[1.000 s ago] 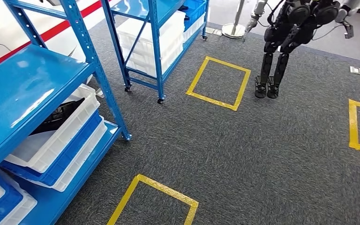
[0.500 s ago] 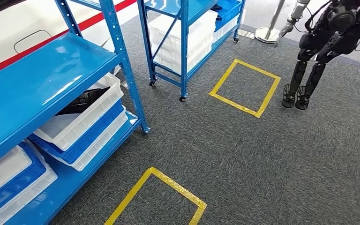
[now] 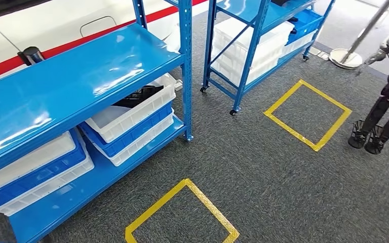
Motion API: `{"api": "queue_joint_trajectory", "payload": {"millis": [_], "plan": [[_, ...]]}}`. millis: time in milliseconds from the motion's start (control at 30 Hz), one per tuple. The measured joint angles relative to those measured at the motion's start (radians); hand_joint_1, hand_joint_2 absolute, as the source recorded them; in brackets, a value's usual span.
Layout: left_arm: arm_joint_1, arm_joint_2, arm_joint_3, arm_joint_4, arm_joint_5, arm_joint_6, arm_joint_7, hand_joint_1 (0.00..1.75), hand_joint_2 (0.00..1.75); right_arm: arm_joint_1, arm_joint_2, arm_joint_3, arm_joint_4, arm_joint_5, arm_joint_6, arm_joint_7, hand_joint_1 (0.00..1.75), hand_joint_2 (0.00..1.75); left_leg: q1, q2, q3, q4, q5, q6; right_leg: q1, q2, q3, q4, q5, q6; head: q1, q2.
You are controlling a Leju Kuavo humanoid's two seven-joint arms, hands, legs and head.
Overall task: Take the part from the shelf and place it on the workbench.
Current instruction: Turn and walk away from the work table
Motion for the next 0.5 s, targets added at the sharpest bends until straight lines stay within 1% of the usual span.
{"api": "queue_joint_trajectory", "payload": {"millis": [33, 67, 100, 133, 167, 200, 233, 267, 300, 333, 367, 400, 433, 467, 500], "plan": [[0.000, 0.000, 0.000, 0.000, 0.000, -0.004, -0.002, 0.00, 0.00, 0.000, -0.001, -0.001, 0.000, 0.000, 0.000, 0.000, 0.00, 0.00, 0.000, -0.015, -0.001, 0.003, 0.000, -0.005, -0.005, 0.021, 0.029, -0.074, 0.030, 0.009, 0.001, 0.000], [0.000, 0.000, 0.000, 0.000, 0.000, -0.008, -0.006, 0.00, 0.00, 0.000, -0.001, -0.002, 0.000, 0.000, 0.000, 0.000, 0.00, 0.00, -0.001, -0.029, -0.003, 0.007, -0.001, -0.011, -0.008, 0.039, 0.052, -0.131, 0.054, 0.010, 0.001, 0.000], [0.000, 0.000, 0.000, 0.000, 0.000, -0.013, -0.010, 0.00, 0.00, 0.000, -0.001, -0.002, 0.000, 0.001, 0.000, 0.000, 0.00, 0.00, -0.003, -0.040, -0.006, 0.010, -0.002, -0.018, -0.008, 0.052, 0.064, -0.166, 0.067, 0.006, 0.001, 0.000], [0.000, 0.000, 0.000, 0.000, 0.000, -0.019, -0.015, 0.00, 0.00, -0.001, -0.001, -0.003, 0.000, 0.002, 0.000, 0.000, 0.00, 0.00, -0.004, -0.050, -0.010, 0.011, -0.002, -0.025, -0.006, 0.056, 0.067, -0.177, 0.071, -0.003, 0.000, 0.000], [0.002, 0.000, 0.000, 0.000, 0.000, -0.025, -0.020, 0.00, 0.00, -0.002, -0.001, -0.003, 0.000, 0.004, 0.000, 0.000, 0.00, 0.00, -0.003, -0.060, -0.013, 0.012, -0.001, -0.030, -0.003, 0.045, 0.069, -0.176, 0.073, -0.014, -0.002, 0.000], [0.004, 0.001, 0.000, 0.000, 0.000, -0.030, -0.024, 0.00, 0.00, -0.004, -0.002, -0.003, 0.000, 0.005, 0.000, 0.000, 0.00, 0.00, -0.001, -0.056, -0.017, 0.014, -0.001, -0.034, -0.004, 0.034, 0.071, -0.176, 0.076, -0.022, -0.003, 0.000], [0.005, 0.001, 0.000, 0.000, 0.000, -0.035, -0.027, 0.00, 0.00, -0.005, -0.002, -0.003, 0.000, 0.006, 0.000, 0.000, 0.00, 0.00, 0.000, -0.035, -0.024, 0.026, -0.008, -0.038, -0.006, 0.023, 0.073, -0.177, 0.079, -0.030, -0.004, 0.000], [0.006, 0.001, 0.000, 0.000, 0.001, -0.039, -0.030, 0.00, 0.00, -0.005, -0.002, -0.003, 0.000, 0.007, 0.000, 0.000, 0.00, 0.00, 0.000, -0.004, -0.038, 0.054, -0.027, -0.041, -0.007, 0.010, 0.074, -0.177, 0.081, -0.038, -0.007, 0.000], [0.005, 0.002, 0.000, 0.000, 0.001, -0.043, -0.032, 0.00, 0.00, -0.004, -0.001, -0.004, 0.000, 0.008, 0.000, 0.000, 0.00, 0.00, 0.000, 0.033, -0.062, 0.105, -0.057, -0.043, -0.006, -0.002, 0.074, -0.178, 0.082, -0.045, -0.010, 0.000], [0.003, 0.002, 0.000, 0.000, 0.001, -0.047, -0.033, 0.00, 0.00, -0.002, -0.001, -0.004, 0.000, 0.008, 0.000, 0.000, 0.00, 0.00, -0.001, 0.060, -0.095, 0.173, -0.093, -0.046, -0.003, -0.017, 0.073, -0.178, 0.081, -0.050, -0.012, 0.000], [0.002, 0.002, 0.000, 0.000, 0.001, -0.050, -0.034, 0.00, 0.00, 0.000, -0.001, -0.004, 0.000, 0.008, 0.000, 0.000, 0.00, 0.00, -0.001, 0.071, -0.130, 0.245, -0.125, -0.048, 0.000, -0.032, 0.073, -0.178, 0.079, -0.053, -0.013, 0.000], [0.002, 0.002, 0.000, 0.000, 0.001, -0.051, -0.034, 0.00, 0.00, 0.001, -0.001, -0.004, 0.000, 0.008, 0.000, 0.000, 0.00, 0.00, -0.001, 0.075, -0.156, 0.298, -0.142, -0.049, 0.003, -0.048, 0.072, -0.178, 0.078, -0.055, -0.013, 0.000], [0.003, 0.002, 0.000, 0.000, 0.000, -0.052, -0.034, 0.00, 0.00, 0.001, -0.002, -0.005, 0.000, 0.008, 0.000, 0.000, 0.00, 0.00, -0.001, 0.077, -0.164, 0.316, -0.140, -0.048, 0.005, -0.063, 0.072, -0.178, 0.077, -0.057, -0.013, 0.000], [0.004, 0.002, 0.000, 0.000, 0.001, -0.052, -0.034, 0.00, 0.00, 0.000, -0.002, -0.005, 0.000, 0.008, 0.000, 0.000, 0.00, 0.00, -0.001, 0.081, -0.148, 0.289, -0.118, -0.046, 0.006, -0.077, 0.072, -0.178, 0.075, -0.059, -0.013, 0.000], [0.005, 0.002, 0.000, 0.000, 0.000, -0.052, -0.034, 0.00, 0.00, -0.002, -0.001, -0.006, 0.000, 0.008, 0.000, 0.000, 0.00, 0.00, -0.002, 0.091, -0.114, 0.229, -0.087, -0.042, 0.008, -0.090, 0.072, -0.178, 0.073, -0.060, -0.013, 0.000]]}}
